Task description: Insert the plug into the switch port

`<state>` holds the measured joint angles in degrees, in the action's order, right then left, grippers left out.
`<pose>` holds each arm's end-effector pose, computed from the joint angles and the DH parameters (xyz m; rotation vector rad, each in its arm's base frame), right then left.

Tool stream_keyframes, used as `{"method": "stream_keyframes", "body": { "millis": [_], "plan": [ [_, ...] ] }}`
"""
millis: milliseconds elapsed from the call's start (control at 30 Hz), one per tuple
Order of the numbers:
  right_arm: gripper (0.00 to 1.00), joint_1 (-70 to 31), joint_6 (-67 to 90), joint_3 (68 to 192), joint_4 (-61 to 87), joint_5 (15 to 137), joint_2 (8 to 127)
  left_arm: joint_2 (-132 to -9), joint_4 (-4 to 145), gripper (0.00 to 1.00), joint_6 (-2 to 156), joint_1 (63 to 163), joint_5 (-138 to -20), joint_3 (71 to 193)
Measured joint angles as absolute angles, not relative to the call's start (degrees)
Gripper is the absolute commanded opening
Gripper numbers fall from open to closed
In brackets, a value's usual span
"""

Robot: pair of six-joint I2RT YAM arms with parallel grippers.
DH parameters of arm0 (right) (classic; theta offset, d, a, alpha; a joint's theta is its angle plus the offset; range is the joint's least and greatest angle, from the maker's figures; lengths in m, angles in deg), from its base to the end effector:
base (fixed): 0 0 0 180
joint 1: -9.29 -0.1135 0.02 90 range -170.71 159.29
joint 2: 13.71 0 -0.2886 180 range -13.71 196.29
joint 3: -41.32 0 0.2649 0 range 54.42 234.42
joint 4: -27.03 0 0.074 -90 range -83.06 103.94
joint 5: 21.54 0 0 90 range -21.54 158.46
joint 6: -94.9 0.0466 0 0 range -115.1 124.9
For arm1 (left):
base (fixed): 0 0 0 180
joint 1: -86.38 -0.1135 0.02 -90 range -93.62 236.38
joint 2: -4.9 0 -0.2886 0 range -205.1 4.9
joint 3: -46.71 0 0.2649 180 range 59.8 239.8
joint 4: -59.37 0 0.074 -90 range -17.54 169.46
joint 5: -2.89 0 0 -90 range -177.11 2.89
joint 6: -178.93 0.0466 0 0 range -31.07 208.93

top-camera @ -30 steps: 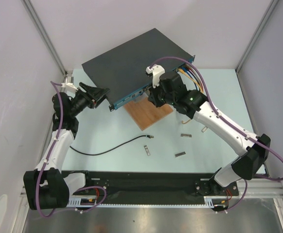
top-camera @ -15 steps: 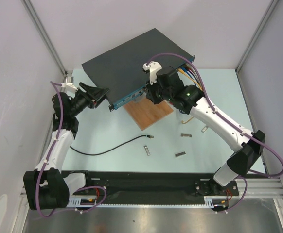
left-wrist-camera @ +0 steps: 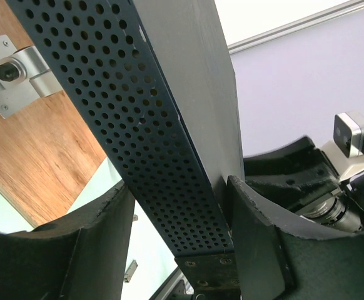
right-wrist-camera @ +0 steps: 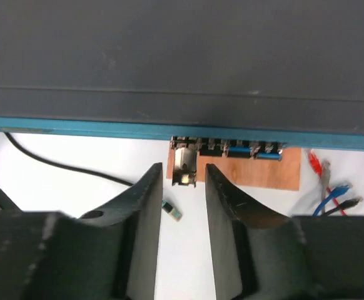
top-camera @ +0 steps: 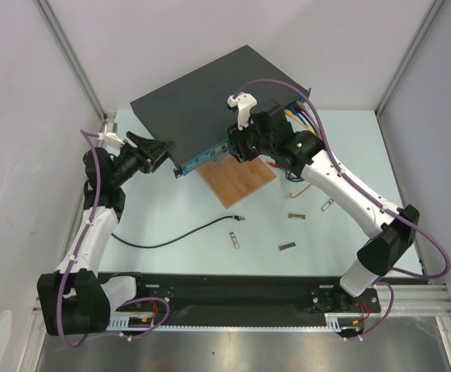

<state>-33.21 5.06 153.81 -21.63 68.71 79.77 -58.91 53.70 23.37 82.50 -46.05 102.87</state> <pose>0.2895 0.2655 0.4282 -0.7684 1.9767 0.4528 0.2657 -0.0127 0.3334 -0.4576 1.7281 -1.3730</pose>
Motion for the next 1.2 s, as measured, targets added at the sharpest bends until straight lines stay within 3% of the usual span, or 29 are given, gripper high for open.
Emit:
{"method": "stream_keyframes", "body": {
  "millis": [33,167,233,333,467,567,1200],
  "plan": [
    [0.47,-32.95,5.20,153.81,-21.52,68.95,79.77,-58.89,53.72,0.00,23.37,82.50,-46.05,102.87],
    [0.67,-30.94,4.21,153.22,-21.35,72.16,78.83,-58.84,53.78,0.00,23.41,82.53,-46.07,102.87],
    [0.70,-29.95,3.60,152.00,-21.50,73.69,77.67,-58.84,53.80,0.00,23.41,82.53,-46.07,102.87],
    [0.63,-28.88,2.59,149.48,-21.85,75.46,75.13,-58.84,53.80,0.00,23.41,82.53,-46.07,102.87],
    [0.38,-28.86,1.26,146.75,-22.31,77.50,72.49,-58.84,53.83,0.00,23.43,82.53,-46.07,102.87],
    [0.29,-29.01,1.13,146.55,-22.29,78.44,72.51,-58.84,53.87,0.00,23.45,82.53,-46.07,102.87],
    [0.24,-29.82,3.29,148.76,-19.95,76.62,77.27,-58.84,53.98,0.00,23.48,82.53,-46.05,102.87]
  ]
}}
